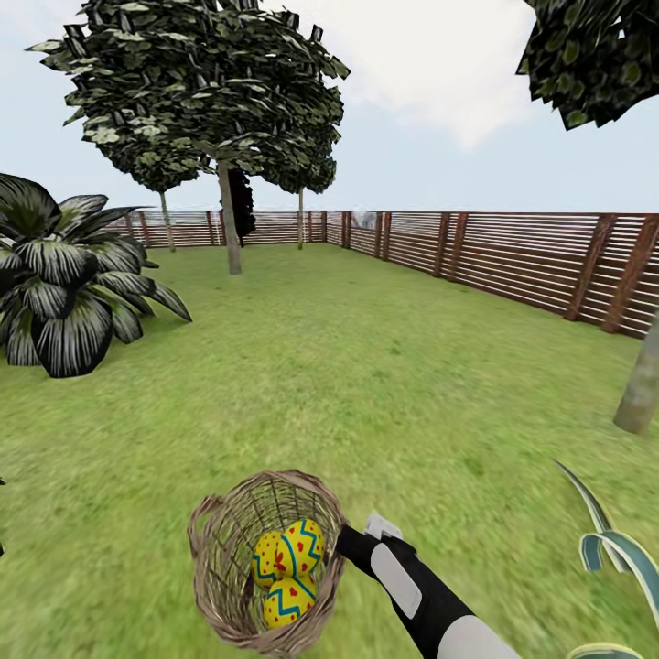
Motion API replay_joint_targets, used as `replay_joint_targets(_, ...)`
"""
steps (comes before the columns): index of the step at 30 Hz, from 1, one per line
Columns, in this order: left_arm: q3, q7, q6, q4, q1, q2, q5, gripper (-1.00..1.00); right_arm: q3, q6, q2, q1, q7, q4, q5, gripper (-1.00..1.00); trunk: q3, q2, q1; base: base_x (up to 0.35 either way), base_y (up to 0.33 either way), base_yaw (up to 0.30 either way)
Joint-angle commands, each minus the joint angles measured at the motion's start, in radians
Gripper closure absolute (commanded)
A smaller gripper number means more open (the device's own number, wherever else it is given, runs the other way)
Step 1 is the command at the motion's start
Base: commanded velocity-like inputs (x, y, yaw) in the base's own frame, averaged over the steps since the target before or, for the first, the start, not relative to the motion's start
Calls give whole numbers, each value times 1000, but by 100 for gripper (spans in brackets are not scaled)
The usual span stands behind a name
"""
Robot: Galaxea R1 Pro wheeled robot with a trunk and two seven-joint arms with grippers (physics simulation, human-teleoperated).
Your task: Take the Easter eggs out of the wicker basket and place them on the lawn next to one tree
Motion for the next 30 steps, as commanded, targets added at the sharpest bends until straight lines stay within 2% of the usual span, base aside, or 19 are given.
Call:
replay_joint_targets(1,-8,0,-4,1,-1,1,10,-100,2,1,0,-1,-8,-3,-9,100,-1,-1,1,329,0,0)
replay_joint_targets(30,-8,2,-4,0,-1,0,10,-100,2,0,0,-1,-8,-1,-9,100,-1,-1,1,329,0,0)
